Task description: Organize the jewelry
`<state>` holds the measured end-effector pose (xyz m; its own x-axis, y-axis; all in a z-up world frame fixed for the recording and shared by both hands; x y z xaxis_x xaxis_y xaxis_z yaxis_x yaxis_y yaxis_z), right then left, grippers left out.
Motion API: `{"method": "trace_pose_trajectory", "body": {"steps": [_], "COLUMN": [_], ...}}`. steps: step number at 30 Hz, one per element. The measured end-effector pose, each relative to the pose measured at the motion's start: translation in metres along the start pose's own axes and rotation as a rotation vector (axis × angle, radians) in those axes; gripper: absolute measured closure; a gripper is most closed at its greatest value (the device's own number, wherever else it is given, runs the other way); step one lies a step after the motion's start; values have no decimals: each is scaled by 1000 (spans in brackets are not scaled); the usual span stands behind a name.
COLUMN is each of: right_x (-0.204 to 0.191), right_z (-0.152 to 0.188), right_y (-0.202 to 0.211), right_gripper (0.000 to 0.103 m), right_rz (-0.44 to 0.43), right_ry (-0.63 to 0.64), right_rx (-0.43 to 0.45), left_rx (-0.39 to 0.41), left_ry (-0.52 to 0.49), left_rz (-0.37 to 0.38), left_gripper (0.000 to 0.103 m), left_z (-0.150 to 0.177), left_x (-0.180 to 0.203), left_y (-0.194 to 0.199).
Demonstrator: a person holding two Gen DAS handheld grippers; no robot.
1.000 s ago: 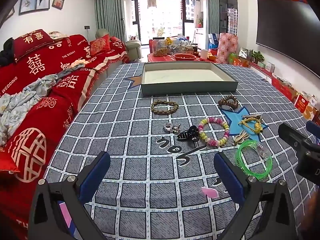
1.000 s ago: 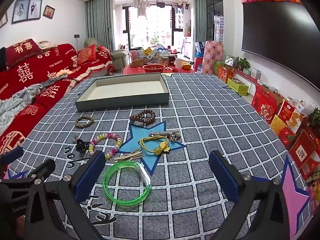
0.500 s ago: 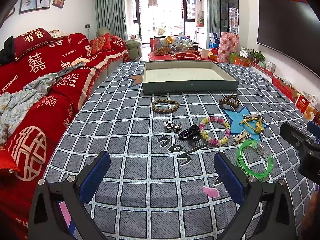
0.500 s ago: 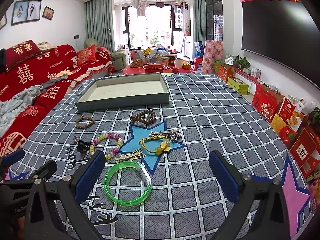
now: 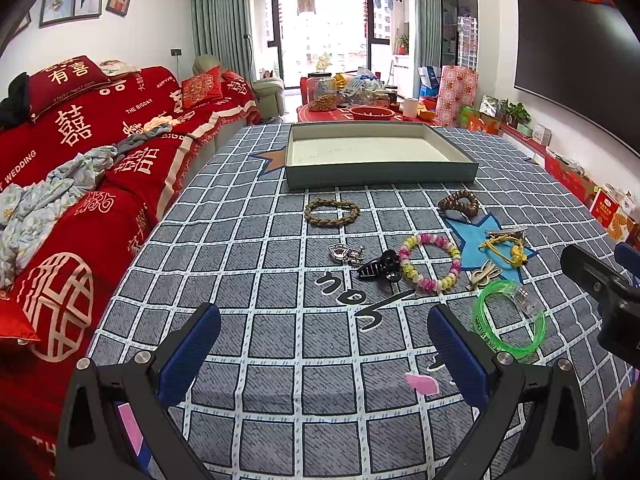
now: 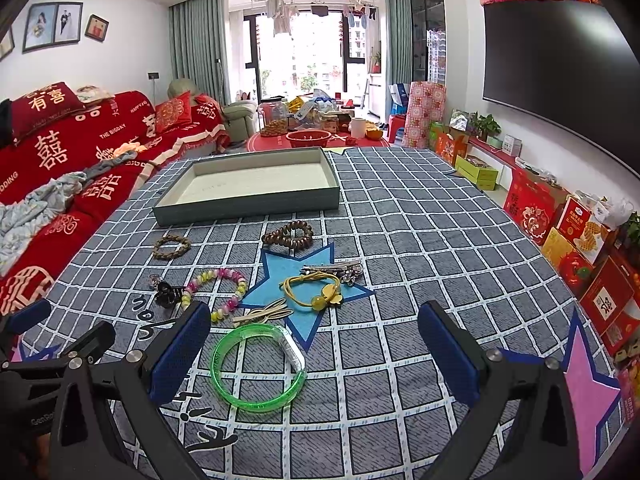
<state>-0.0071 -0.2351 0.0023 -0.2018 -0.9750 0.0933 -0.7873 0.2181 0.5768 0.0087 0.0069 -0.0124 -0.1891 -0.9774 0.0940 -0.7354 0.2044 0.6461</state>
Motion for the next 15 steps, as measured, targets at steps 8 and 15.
{"method": "trace_pose_trajectory", "body": {"steps": [8,15], "right_x": [0,0], "right_z": [0,0], "right_y": [0,0], "right_gripper": [0,0], "right_rz": [-1,-1], "right_ry": [-2,-3], "right_rx": [0,1], "left_rx": [-1,0], "left_ry": [1,1], "left_rz": [0,1], "left_gripper": [0,0], "left_z": [0,0], "left_x": [0,-1], "left_y": [0,0]}}
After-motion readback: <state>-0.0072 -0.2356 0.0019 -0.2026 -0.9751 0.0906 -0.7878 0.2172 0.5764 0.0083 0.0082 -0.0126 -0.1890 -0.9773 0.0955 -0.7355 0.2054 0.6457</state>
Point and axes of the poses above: each gripper's, at about its wrist camera, not at the fingertips, and y roughly against the way its jaws point, x to its right, z to its underside, the point moved 1 cm from there along -y, roughly the way its jaws point, and after that the axes turned 11 degrees about z, right-handed, at the moved point
